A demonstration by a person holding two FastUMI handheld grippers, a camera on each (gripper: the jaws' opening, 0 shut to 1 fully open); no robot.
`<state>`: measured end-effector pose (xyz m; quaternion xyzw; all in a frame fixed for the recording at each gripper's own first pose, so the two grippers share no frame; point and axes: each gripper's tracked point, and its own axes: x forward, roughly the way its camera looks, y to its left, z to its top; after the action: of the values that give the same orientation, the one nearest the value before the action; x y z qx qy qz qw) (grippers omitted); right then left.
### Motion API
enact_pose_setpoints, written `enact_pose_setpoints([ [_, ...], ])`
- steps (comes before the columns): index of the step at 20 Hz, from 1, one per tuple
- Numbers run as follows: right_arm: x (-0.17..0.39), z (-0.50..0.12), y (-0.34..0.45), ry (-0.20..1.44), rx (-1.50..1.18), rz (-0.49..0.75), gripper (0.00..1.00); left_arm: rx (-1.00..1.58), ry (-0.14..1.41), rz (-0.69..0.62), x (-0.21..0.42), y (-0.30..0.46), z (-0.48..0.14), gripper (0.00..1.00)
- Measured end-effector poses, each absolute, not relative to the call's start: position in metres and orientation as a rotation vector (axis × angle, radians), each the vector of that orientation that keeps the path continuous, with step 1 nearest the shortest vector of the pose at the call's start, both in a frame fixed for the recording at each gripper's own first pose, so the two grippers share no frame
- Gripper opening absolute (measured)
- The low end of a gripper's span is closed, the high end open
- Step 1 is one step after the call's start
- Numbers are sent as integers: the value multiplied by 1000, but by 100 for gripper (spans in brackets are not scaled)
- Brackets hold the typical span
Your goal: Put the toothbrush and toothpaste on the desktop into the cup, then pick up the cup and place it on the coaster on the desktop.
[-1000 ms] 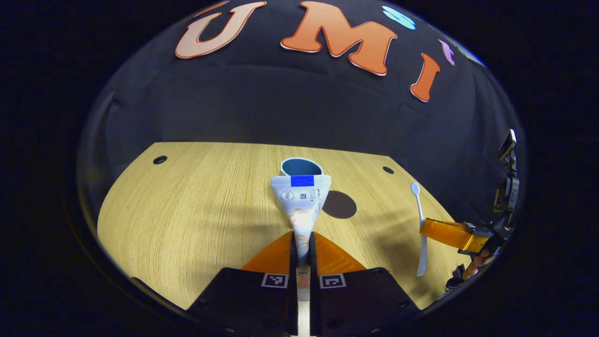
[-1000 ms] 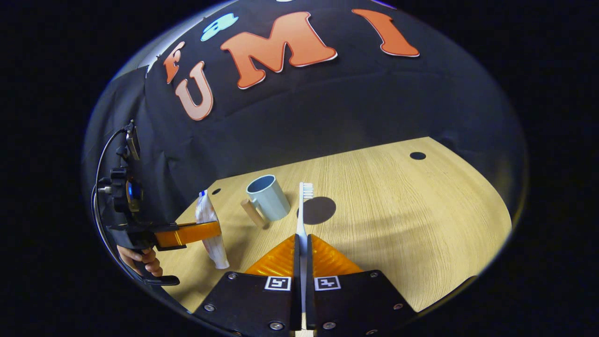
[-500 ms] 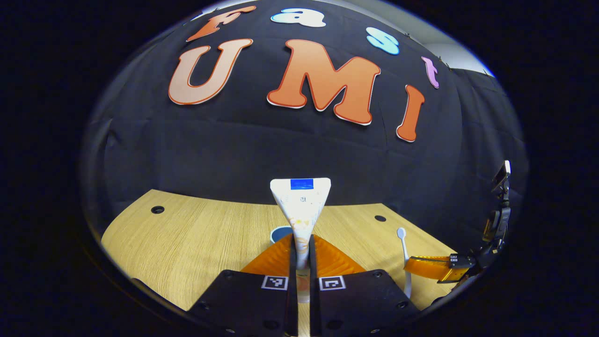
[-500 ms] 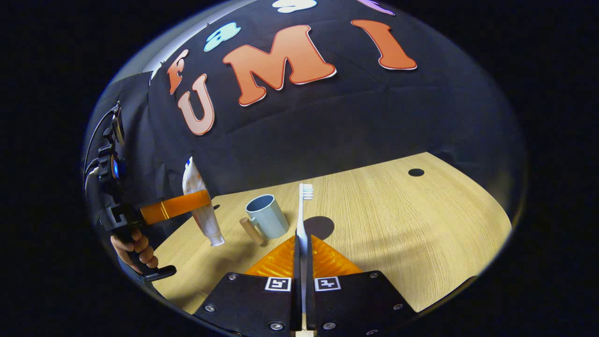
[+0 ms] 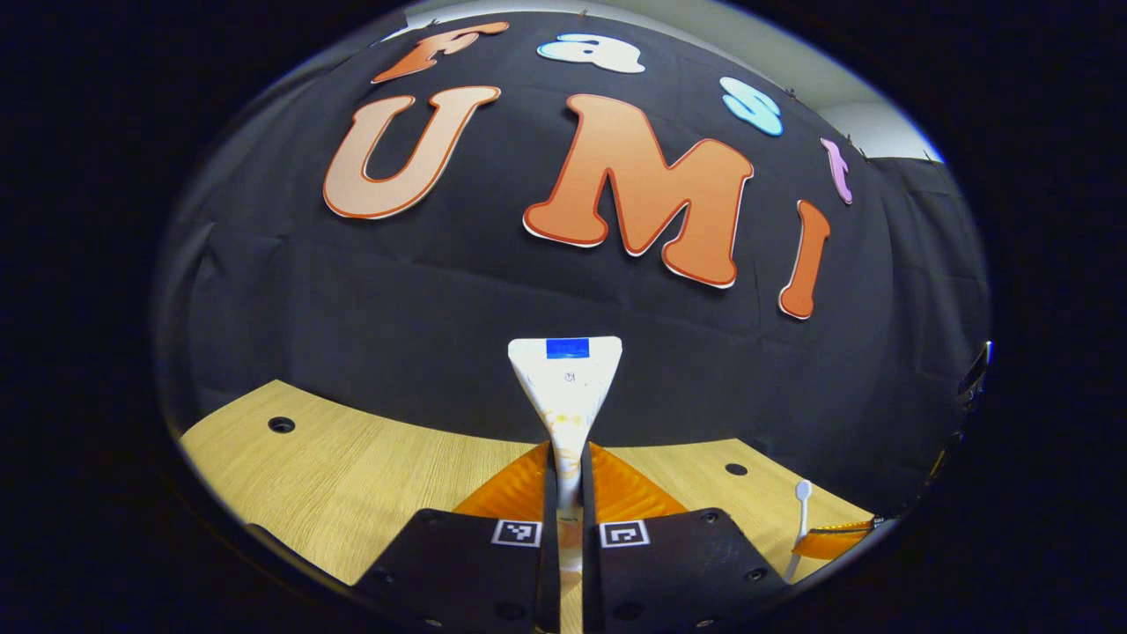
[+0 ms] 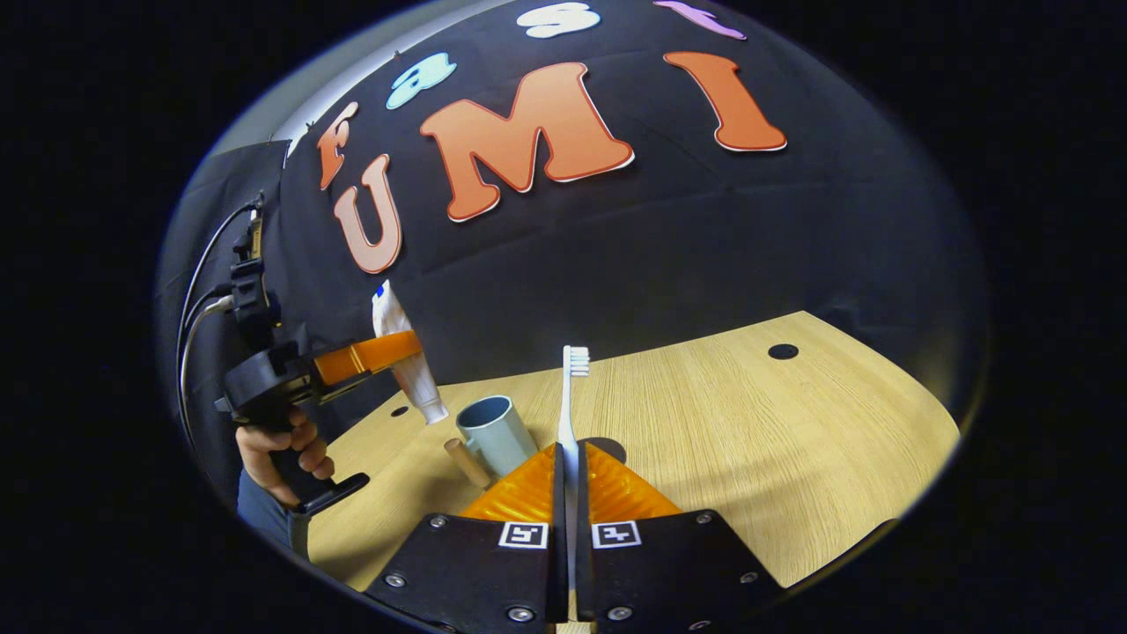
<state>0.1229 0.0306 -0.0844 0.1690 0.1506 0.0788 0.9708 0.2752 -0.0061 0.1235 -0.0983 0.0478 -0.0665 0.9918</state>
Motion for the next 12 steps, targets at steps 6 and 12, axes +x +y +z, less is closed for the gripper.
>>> enact_pose_setpoints([
  [6,133,-78,34,286,309,178,4,-236,80,-113,310,-5,99,10],
  [12,150,-57,35,228,271,186,4,-288,166,-84,325,-3,48,10],
])
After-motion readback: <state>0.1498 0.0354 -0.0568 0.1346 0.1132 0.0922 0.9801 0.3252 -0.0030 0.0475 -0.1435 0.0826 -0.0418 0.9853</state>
